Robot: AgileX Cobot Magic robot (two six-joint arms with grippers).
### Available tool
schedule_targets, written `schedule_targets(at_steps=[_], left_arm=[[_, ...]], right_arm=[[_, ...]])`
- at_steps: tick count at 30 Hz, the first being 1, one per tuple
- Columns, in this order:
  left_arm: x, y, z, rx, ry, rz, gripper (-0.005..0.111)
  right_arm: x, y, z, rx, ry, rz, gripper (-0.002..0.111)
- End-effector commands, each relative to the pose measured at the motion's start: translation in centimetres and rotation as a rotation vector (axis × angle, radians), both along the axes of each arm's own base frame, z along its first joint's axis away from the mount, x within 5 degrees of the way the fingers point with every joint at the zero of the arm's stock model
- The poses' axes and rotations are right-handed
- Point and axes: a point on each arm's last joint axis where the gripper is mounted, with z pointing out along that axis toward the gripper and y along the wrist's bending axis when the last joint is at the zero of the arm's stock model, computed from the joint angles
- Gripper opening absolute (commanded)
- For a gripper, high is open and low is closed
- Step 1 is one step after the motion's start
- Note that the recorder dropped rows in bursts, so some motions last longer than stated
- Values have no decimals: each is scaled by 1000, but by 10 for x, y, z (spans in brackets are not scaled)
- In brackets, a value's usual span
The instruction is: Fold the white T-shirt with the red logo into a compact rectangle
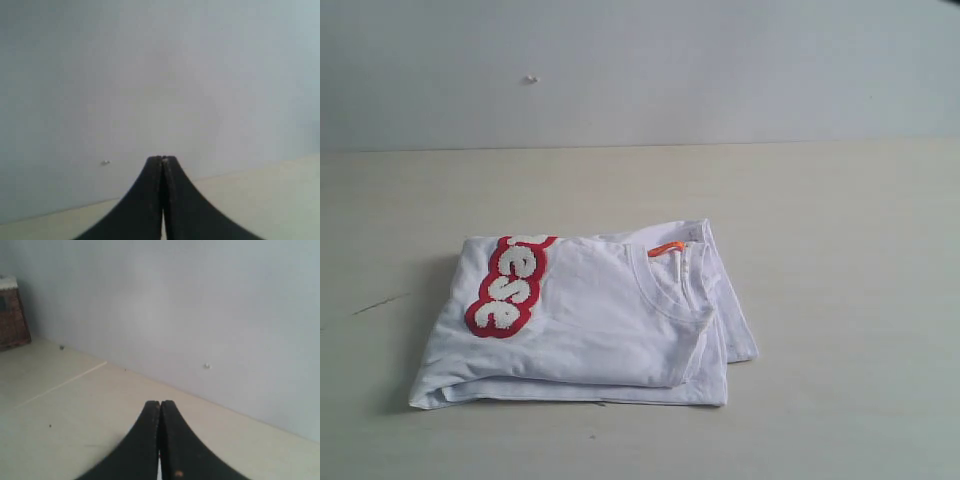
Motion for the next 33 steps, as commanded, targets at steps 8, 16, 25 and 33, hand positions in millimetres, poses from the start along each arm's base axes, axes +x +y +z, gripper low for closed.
schedule_targets(at_steps=[8,16,25,33], left_arm=[[-39,14,17,-87,-137,5,0],[-65,22,25,-116,-226,3,0],[-88,35,5,-164,-323,51,0],[-118,47,-16,-179,-444,81,0]], right_arm=[[-76,-73,15,130,-185,-244,0],[-117,-103,11,205,-278,-280,0],[-137,-116,0,212,-298,-286,0],[-135,-116,-4,193,-266,-299,0]])
